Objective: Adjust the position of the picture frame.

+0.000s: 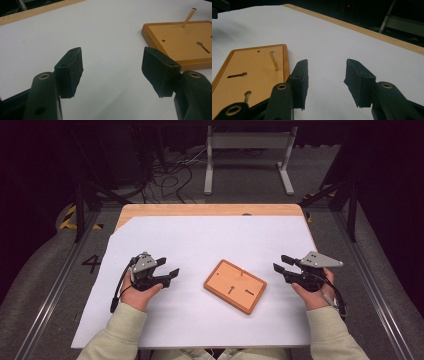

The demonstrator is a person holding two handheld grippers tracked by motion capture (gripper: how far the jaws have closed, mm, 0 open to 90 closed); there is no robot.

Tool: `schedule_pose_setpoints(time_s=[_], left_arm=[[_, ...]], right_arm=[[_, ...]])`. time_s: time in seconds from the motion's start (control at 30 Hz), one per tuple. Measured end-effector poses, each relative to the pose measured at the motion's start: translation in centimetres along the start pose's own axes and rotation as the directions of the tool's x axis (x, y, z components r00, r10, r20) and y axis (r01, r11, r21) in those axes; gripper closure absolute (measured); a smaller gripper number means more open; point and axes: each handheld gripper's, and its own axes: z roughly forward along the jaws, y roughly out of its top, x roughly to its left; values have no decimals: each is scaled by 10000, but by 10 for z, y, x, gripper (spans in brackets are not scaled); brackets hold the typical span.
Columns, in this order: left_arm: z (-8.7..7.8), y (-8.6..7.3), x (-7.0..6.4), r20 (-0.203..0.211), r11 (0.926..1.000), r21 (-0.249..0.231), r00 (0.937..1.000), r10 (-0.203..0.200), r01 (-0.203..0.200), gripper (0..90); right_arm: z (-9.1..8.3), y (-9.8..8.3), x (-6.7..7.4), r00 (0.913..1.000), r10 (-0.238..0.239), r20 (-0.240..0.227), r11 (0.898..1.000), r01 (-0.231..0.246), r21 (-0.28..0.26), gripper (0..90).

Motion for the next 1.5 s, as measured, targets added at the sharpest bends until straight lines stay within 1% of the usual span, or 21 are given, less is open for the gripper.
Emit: schedule_pose_setpoints(time_s=[0.1, 0.3, 0.47, 0.67, 0.77, 0.8, 0.83, 0.87, 0.9, 0.97, 1.0, 1.03, 1.07, 1.1, 1.13, 1.2, 1.43, 1.5], left_arm=[[-2, 0, 0, -51, 9999, 38, 9999, 108, -108, 340], [-3, 0, 1, -80, 10000, 21, 9999, 72, -72, 346], [-2, 0, -1, -13, 9999, -51, 10000, 89, -89, 348], [-3, 1, -1, -30, 9999, -37, 9999, 133, -133, 352], [-3, 1, -1, -79, 9998, -16, 9998, 180, -180, 355], [-4, 1, -1, -80, 9998, -26, 9998, 186, -186, 357], [-4, 1, -2, -64, 9999, -41, 9999, 131, -131, 359], [-4, 1, -2, -95, 9999, -33, 9998, 166, -166, 359], [-4, 1, -2, -96, 9999, -33, 9998, 152, -152, 360], [-5, 1, -3, -73, 9999, 4, 9999, 136, -136, 361], [-5, 1, -3, -77, 9999, 19, 9998, 172, -171, 361], [-5, 1, -3, -82, 9998, 42, 9997, 211, -211, 361], [-5, 1, -3, -75, 9998, 43, 9997, 212, -212, 361], [-5, 1, -3, -75, 9998, 43, 9997, 212, -212, 361], [-4, 1, -3, -65, 9998, 60, 9998, 173, -172, 361], [-4, 1, -2, -63, 9997, 76, 9997, 222, -221, 361], [-3, 1, -3, -56, 9997, 155, 9998, 183, -182, 361], [-2, 0, -2, -42, 9996, 235, 9999, 151, -150, 361]], right_arm=[[-2, 1, -1, 10000, -7, 78, 10000, 7, 2, 540], [-4, 2, -1, 9999, -37, 149, 10000, 35, 72, 552], [-5, 2, 0, 9997, -57, 220, 10000, 55, 56, 552], [-6, 2, -1, 9997, -36, 227, 10000, 34, 90, 554], [-5, 2, -1, 9999, -22, 139, 9999, 20, 116, 563], [-5, 2, -2, 10000, -23, 84, 9999, 22, 164, 576], [-5, 3, -2, 10000, -69, -30, 9995, 70, 307, 638], [-5, 3, -2, 10000, -69, -30, 9995, 70, 307, 638], [-5, 3, -2, 9999, -112, -56, 9992, 115, 385, 671], [-3, 4, -3, 9998, -211, -57, 9970, 215, 737, 769], [-3, 4, -3, 9997, -216, -104, 9963, 224, 832, 805], [-2, 5, -4, 9995, -250, -197, 9945, 268, 1008, 867], [-2, 5, -4, 9994, -285, -177, 9937, 303, 1080, 884], [-2, 5, -4, 9994, -285, -177, 9937, 303, 1080, 884], [-2, 7, -5, 9994, -283, -222, 9920, 308, 1223, 900], [-2, 8, -6, 9993, -290, -221, 9914, 316, 1267, 900], [-2, 17, -12, 9992, -305, -250, 9862, 342, 1620, 900], [1, 19, -15, 9993, -189, -320, 9831, 245, 1817, 900]])
